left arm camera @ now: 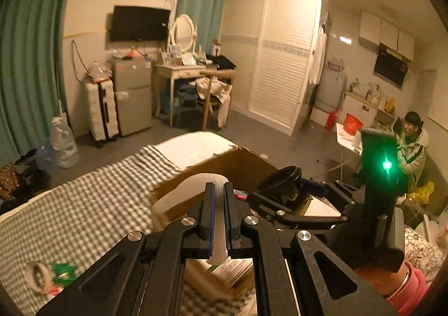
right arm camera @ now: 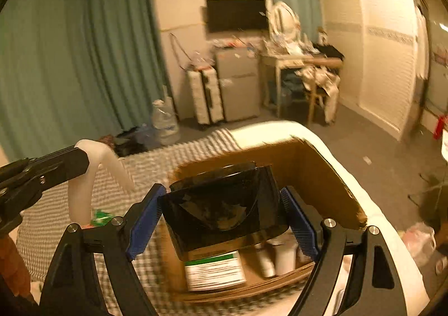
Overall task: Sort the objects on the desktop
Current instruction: 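Carry the phone and comb to the cardboard box and release both, then move both open tools back over the items on the bed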
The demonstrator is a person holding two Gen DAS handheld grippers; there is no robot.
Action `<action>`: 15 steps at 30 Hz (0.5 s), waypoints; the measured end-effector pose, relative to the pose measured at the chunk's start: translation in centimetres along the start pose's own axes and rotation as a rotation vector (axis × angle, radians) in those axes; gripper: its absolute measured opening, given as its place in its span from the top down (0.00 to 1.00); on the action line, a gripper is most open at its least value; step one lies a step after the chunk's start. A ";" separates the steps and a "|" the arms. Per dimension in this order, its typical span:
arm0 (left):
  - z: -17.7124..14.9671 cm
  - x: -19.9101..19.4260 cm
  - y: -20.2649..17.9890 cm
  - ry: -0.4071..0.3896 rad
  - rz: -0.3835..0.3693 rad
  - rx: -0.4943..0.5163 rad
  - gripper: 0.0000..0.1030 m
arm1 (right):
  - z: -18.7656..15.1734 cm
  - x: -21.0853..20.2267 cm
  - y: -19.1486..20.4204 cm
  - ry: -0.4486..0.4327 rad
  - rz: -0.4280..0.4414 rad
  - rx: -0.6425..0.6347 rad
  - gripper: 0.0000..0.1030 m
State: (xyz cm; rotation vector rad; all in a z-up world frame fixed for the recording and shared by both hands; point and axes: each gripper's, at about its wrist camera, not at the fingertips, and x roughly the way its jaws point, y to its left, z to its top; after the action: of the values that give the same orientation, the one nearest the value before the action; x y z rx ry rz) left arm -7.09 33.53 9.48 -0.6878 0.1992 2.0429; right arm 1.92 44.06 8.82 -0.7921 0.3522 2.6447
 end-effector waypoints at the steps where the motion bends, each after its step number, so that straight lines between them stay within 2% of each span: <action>1: -0.1 1.1 -0.4 0.014 0.002 0.004 0.94 | 0.0 0.8 -0.8 0.017 -0.013 0.012 0.19; 2: 0.0 2.2 -0.7 0.025 0.010 0.004 0.94 | -0.1 1.6 -1.5 0.034 -0.023 0.026 0.18; 3: 0.1 3.3 -0.9 0.039 0.021 -0.003 0.86 | -0.2 2.2 -2.1 0.048 -0.023 0.039 0.18; 4: 0.2 4.4 -0.9 0.056 0.028 -0.017 0.71 | -0.3 3.0 -2.7 0.071 -0.008 0.063 0.17; 5: 0.2 5.1 -1.0 0.069 0.029 -0.028 0.60 | -0.4 3.4 -3.2 0.085 0.004 0.079 0.11; 6: 0.4 5.7 -0.7 0.082 0.046 -0.048 0.33 | -0.5 3.8 -3.6 0.095 -0.007 0.097 0.07; 7: 0.3 5.9 -0.4 0.080 0.063 -0.064 0.16 | -0.6 4.1 -3.9 0.095 -0.028 0.106 0.06; 9: 0.2 5.7 0.4 0.044 0.090 -0.110 0.14 | -1.0 4.4 -4.3 0.095 -0.059 0.100 0.06; 11: 0.0 5.3 1.4 0.048 0.113 -0.134 0.11 | -1.5 4.7 -4.4 0.103 -0.072 0.091 0.06; 15: -1.5 3.1 4.2 0.063 0.230 -0.154 0.09 | -2.6 3.9 -3.9 0.089 -0.081 0.093 0.06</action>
State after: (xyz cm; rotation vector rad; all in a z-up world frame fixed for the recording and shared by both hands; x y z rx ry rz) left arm -11.18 32.90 6.00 -0.8583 0.1642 2.2753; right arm 1.69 47.71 3.92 -0.8765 0.4531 2.5047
